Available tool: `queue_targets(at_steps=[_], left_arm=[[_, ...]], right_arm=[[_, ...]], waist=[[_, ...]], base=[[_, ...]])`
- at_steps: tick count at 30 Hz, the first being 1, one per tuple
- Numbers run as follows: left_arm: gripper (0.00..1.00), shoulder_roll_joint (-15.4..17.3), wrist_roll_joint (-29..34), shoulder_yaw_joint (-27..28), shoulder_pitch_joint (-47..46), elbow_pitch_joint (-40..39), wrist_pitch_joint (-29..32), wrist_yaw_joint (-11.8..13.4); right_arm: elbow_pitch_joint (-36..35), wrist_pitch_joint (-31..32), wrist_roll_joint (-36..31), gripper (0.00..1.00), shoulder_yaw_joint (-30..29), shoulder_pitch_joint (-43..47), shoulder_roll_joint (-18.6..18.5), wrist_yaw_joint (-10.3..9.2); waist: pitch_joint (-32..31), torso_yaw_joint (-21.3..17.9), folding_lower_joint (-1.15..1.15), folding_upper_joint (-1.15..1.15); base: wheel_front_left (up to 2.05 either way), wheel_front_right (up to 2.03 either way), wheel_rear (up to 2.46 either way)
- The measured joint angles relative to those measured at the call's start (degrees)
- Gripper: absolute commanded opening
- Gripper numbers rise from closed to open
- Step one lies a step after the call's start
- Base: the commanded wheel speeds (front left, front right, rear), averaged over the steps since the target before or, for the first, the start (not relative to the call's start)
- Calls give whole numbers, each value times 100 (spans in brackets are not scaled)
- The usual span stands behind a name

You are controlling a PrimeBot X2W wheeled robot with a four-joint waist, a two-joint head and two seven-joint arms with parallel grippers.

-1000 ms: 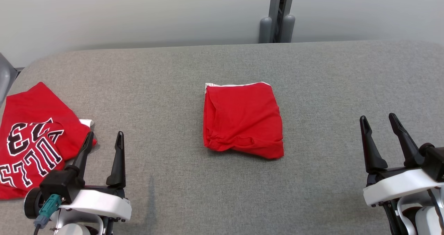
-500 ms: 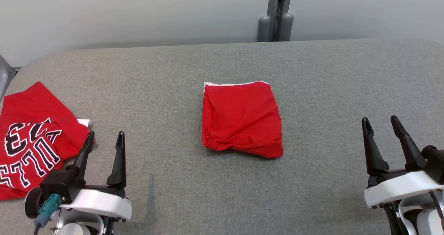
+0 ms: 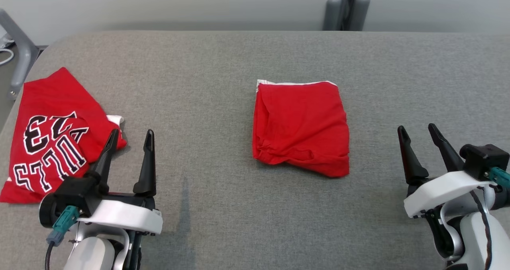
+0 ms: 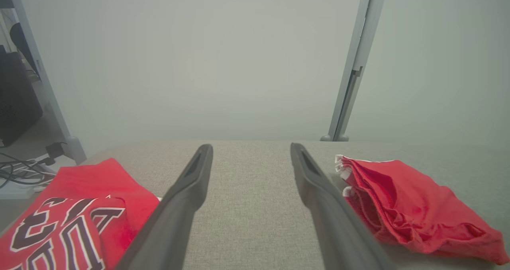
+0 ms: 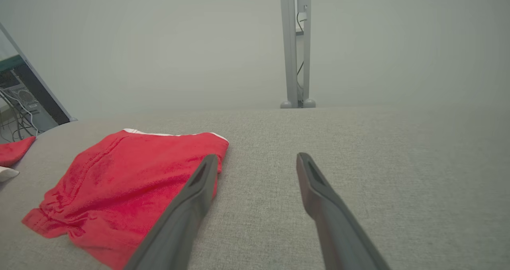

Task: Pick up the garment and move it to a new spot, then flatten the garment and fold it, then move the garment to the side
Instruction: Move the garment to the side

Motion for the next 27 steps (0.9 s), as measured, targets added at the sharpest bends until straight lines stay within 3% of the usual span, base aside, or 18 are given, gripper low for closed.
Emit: queue_targets(at_steps=[13,14,15,16,17,27], left_arm=[[100,-320,-54,-192,-438,375,-227,-203],[100,-326,-56,-193,-444,404,-233,-213],[100,-333,-57,-191,-448,433,-236,-240],[100,-342,-57,-191,-454,452,-242,-246],[100,-346,-57,-183,-460,469,-248,-247],[100,-327,-47,-91,-469,506,-293,-266]], right_arm=[[2218,-270,434,100,1067,-1066,24,0],[2331,-291,485,64,1126,-1109,36,0],[2436,-319,537,37,1179,-1155,44,0],[2533,-319,599,14,1247,-1207,40,0],[2594,-347,642,0,1301,-1257,33,0],[2852,-564,937,0,2028,-1340,-113,0]], waist=[[502,725,0,0],[525,766,0,0],[544,804,0,0],[559,833,0,0],[573,852,0,0],[452,627,0,0]], base=[[0,0,0],[0,0,0],[0,0,0],[0,0,0],[0,0,0],[0,0,0]])
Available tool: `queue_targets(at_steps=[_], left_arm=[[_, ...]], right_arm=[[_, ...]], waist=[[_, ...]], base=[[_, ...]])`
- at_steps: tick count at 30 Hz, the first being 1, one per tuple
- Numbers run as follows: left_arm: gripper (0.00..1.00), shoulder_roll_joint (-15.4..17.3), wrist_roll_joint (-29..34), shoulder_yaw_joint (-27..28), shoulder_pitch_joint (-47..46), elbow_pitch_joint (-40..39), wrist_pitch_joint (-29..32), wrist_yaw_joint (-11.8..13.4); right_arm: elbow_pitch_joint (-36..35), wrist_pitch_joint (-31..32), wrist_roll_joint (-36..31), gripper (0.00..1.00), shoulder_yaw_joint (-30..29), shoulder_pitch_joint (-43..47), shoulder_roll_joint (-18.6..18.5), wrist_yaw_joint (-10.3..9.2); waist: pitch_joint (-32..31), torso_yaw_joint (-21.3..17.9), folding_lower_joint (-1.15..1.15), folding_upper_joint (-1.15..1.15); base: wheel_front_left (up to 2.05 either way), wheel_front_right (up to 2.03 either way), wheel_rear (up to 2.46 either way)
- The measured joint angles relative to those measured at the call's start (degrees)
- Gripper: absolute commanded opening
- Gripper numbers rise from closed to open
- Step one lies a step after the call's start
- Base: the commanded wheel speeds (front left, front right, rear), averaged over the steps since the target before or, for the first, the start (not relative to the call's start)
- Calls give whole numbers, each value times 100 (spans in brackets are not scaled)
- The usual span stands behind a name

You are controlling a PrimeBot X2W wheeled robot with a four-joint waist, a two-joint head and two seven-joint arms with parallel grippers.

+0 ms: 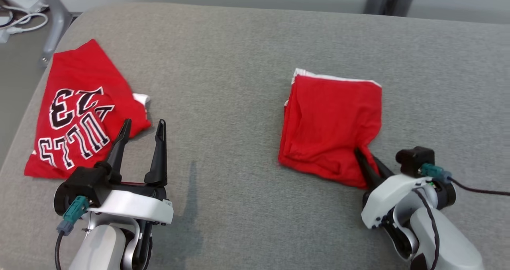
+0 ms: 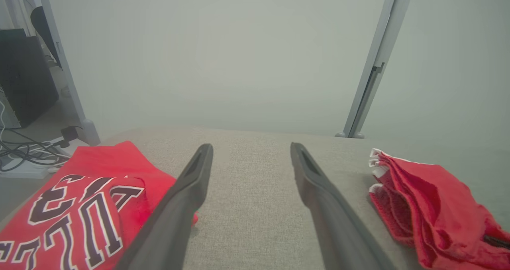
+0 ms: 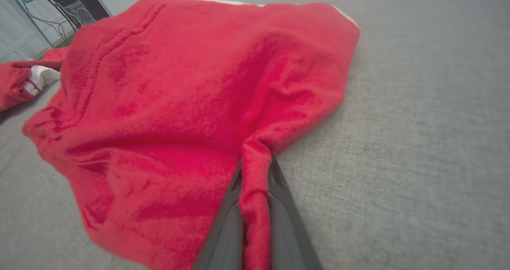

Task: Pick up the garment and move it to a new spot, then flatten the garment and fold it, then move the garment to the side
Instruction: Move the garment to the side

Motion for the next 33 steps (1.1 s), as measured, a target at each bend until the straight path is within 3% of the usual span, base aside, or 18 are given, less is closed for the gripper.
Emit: queue_targets(at_steps=[18,25,33], left_arm=[[100,226,-52,26,225,-479,224,38],[100,449,31,68,137,-769,371,118],[100,781,261,53,-344,-1257,654,90]], right_arm=[[-488,51,60,0,944,437,-676,5],[-399,-81,-111,0,1459,-380,-1131,7],[151,-465,-183,0,1272,-1565,-1967,7]], waist=[[-308,-1616,0,0],[-25,-2138,0,0],[689,-2542,0,0]], base=[[0,0,0],[0,0,0],[0,0,0]])
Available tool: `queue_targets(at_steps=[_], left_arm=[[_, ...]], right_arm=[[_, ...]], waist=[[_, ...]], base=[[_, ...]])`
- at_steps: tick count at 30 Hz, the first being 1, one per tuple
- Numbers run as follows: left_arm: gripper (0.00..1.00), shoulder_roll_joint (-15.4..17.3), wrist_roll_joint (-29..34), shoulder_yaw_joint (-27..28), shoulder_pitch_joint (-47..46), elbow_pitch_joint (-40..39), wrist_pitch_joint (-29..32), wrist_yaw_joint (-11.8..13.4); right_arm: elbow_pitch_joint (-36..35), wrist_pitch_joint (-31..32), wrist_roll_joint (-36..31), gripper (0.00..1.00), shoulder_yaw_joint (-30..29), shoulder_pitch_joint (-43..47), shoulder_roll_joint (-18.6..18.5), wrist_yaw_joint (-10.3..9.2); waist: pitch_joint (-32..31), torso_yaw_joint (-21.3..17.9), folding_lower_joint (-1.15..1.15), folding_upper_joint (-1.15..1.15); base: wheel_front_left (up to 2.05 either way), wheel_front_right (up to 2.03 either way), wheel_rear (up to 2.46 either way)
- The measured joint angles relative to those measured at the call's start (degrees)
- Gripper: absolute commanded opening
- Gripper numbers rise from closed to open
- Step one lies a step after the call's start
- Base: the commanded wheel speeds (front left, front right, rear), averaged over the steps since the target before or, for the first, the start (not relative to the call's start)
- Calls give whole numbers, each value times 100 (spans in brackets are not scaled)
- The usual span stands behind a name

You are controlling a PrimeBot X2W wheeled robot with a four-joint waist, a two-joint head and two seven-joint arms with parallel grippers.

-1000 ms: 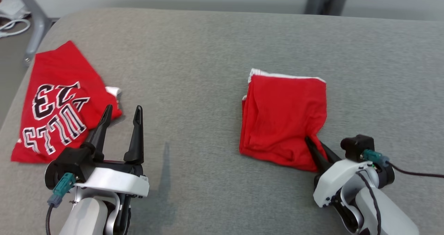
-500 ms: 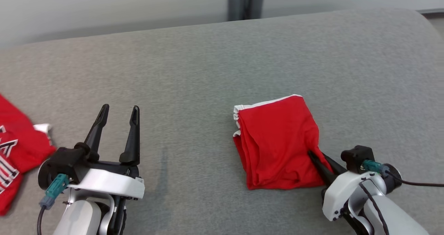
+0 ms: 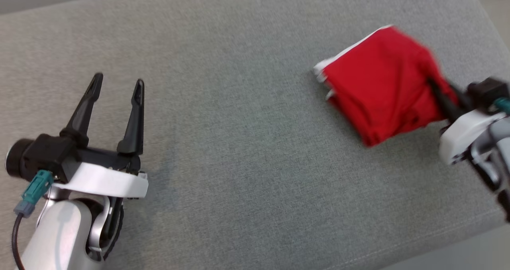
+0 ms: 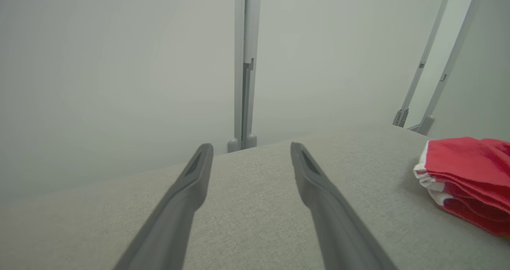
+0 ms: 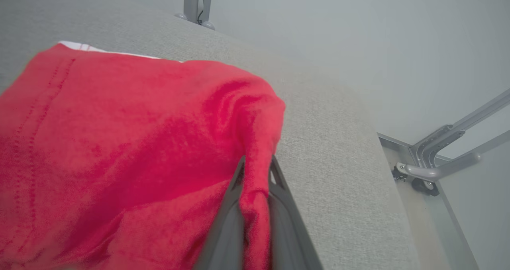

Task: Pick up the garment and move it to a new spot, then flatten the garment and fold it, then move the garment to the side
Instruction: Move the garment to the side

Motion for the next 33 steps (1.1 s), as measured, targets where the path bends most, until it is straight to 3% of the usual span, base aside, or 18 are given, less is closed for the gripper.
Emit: queue_targets(at_steps=[7,15,17,18,19,26,33], left_arm=[[100,197,163,-108,-425,-390,270,-77],[100,402,355,-176,-712,-811,578,-79],[100,448,367,-183,-764,-887,621,-79],[100,463,376,-187,-777,-916,638,-79],[100,476,380,-189,-785,-935,650,-79],[100,454,339,-189,-780,-888,609,-67],[100,313,146,-111,-415,-587,389,70]], right_arm=[[530,-119,-160,0,-444,-475,-641,-1],[1210,-162,-178,0,-944,-1027,-474,-1],[1430,-168,-177,42,-1114,-1172,-389,-1],[1548,-170,-190,42,-1176,-1239,-360,-1],[1650,-176,-198,100,-1274,-1285,-327,-1],[1759,-177,-257,100,-2123,-1319,-193,-1],[541,-190,-442,100,-3338,-536,124,-3]], waist=[[592,-235,0,0],[1241,-458,0,0],[1363,-477,0,0],[1416,-480,0,0],[1460,-478,0,0],[1422,-427,0,0],[936,-423,0,0]], base=[[0,0,0],[0,0,0],[0,0,0],[0,0,0],[0,0,0],[0,0,0],[0,0,0]])
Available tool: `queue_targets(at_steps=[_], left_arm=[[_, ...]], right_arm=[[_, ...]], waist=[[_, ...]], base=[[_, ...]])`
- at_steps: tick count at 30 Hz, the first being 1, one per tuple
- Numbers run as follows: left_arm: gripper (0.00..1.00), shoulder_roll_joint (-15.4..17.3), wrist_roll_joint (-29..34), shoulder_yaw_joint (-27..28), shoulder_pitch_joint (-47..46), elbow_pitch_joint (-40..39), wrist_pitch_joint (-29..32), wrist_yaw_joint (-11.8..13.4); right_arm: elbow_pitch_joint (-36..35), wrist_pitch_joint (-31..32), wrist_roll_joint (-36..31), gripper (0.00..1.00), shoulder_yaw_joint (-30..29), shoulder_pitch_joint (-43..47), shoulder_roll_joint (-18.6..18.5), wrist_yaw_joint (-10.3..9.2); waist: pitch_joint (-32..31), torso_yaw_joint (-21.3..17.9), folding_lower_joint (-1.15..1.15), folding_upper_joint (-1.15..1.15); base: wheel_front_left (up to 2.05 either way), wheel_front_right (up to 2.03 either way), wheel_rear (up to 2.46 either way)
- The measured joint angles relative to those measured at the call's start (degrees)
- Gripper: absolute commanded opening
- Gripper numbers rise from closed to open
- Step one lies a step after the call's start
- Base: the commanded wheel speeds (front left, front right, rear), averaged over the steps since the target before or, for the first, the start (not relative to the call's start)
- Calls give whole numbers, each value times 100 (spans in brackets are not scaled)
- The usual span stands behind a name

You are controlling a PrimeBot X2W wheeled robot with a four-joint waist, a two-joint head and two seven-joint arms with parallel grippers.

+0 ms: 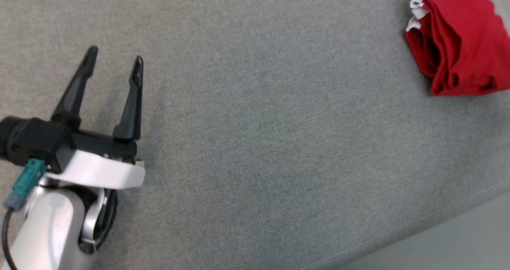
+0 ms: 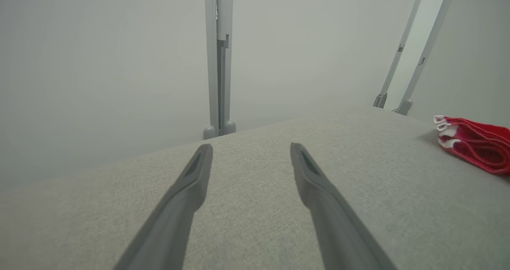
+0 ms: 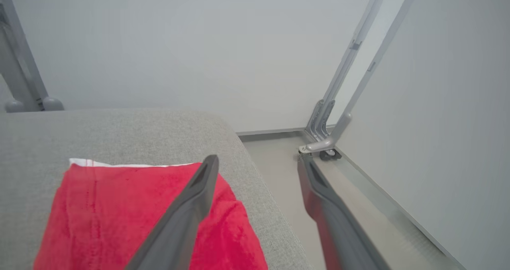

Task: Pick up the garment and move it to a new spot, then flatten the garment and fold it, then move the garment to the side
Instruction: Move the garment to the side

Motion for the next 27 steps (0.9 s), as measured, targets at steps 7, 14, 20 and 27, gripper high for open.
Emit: queue_targets(at_steps=[7,14,20,27], left_arm=[[100,-226,-211,21,444,350,-252,129],[100,-454,-388,29,849,655,-469,261],[100,-566,-482,12,1089,854,-587,313],[100,-601,-552,7,1312,1059,-662,364]], right_arm=[[-1332,0,-344,100,-647,1003,639,-2],[-2203,23,-498,100,-500,1906,1338,-2],[-2896,358,-631,100,-305,2483,1728,-2],[-3621,765,-804,100,-243,3155,1994,-2]], waist=[[-667,92,0,0],[-1256,497,0,0],[-1636,1004,0,0],[-2089,1576,0,0]], base=[[0,0,0],[0,0,0],[0,0,0],[0,0,0]])
